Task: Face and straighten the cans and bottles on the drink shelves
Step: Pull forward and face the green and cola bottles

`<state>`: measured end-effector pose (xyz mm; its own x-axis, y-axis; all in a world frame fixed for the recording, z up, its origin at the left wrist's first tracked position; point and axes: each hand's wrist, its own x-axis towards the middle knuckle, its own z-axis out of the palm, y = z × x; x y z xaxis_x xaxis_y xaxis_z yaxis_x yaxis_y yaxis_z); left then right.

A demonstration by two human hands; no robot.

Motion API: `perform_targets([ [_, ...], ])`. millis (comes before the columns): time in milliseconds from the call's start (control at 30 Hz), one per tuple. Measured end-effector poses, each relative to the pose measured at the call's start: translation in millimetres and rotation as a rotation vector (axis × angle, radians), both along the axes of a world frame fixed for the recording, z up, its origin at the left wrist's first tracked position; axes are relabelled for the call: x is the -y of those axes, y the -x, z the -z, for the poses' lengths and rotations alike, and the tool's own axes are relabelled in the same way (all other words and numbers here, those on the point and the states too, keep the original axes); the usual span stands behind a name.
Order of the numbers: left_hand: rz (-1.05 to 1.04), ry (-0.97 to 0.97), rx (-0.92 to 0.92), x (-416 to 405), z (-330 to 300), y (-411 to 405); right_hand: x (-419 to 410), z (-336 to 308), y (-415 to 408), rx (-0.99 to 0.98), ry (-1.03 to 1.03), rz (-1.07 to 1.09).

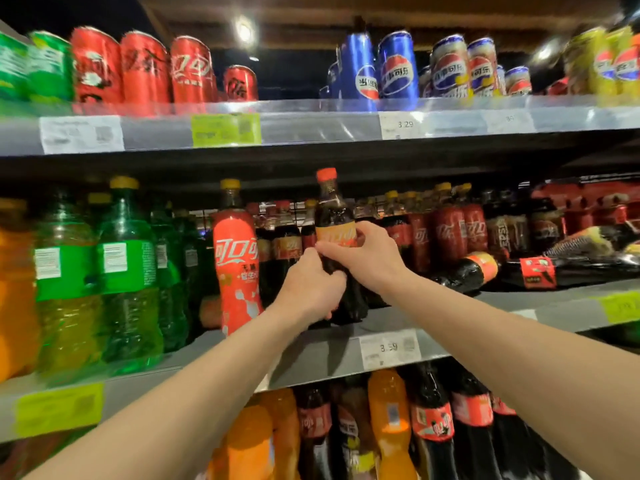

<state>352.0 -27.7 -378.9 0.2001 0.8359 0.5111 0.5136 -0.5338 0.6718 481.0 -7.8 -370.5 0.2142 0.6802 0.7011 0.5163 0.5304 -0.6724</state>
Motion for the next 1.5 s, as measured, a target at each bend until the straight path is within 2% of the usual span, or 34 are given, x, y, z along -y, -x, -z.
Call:
perform_targets([
  [67, -0.037, -0.077, -0.009, 7.7, -1.6, 13.0, 3.8, -2.5, 8.9, -0.067, 0.061, 0.001],
  [167, -0.11, -0.151, 0.081, 13.1, -4.7, 32.5, 6.8, -7.0, 17.4, -0.066, 0.123, 0.045],
  [267, -0.281, -0.374, 0.148, 17.2, -3.2, 52.9, 7.0, -7.6, 22.4, -0.07, 0.127, 0.109],
  [333, -0.435, -0.451, 0.154, 18.3, 0.4, 67.3, 6.0, -7.0, 23.4, -0.073, 0.13, 0.149],
  [400, -0.524, -0.446, 0.141, 15.8, 5.3, 79.8, 5.2, -6.1, 23.5, -0.067, 0.142, 0.162],
  [467, -0.543, -0.335, 0.106, 8.3, 11.5, 88.8, 5.3, -5.4, 24.4, -0.055, 0.146, 0.183],
  [567, -0.461, 0.009, 0.125, -8.3, 17.0, 97.0, 7.0, -6.2, 25.9, -0.037, 0.145, 0.238],
  [633, -0.399, 0.093, 0.142, -14.9, 18.1, 100.1, 7.9, -7.3, 24.8, -0.022, 0.153, 0.265],
  [833, -0.221, 0.126, 0.147, -20.2, 17.1, 88.1, 9.8, -7.3, 12.6, -0.006, 0.157, 0.296],
  [1067, -0.117, 0.11, 0.114, -30.8, 16.7, 33.4, 19.6, -7.8, -9.8, 0.039, 0.177, 0.393],
  [1233, -0.057, 0.154, 0.132, -35.6, 16.4, 13.8, 40.8, -6.8, -17.1, 0.19, 0.183, 0.469],
  [1333, -0.044, 0.157, 0.148, -28.6, 15.6, 21.8, 53.5, -11.7, -2.9, 0.304, 0.028, 0.591],
  [1433, -0.064, 0.076, 0.117, -18.9, 9.7, 42.3, 59.3, -17.9, 25.1, 0.468, -0.116, 0.475],
  [1500, -0.076, 0.046, 0.089, -13.1, 4.1, 62.8, 54.8, -16.6, 46.3, 0.573, -0.103, 0.331],
])
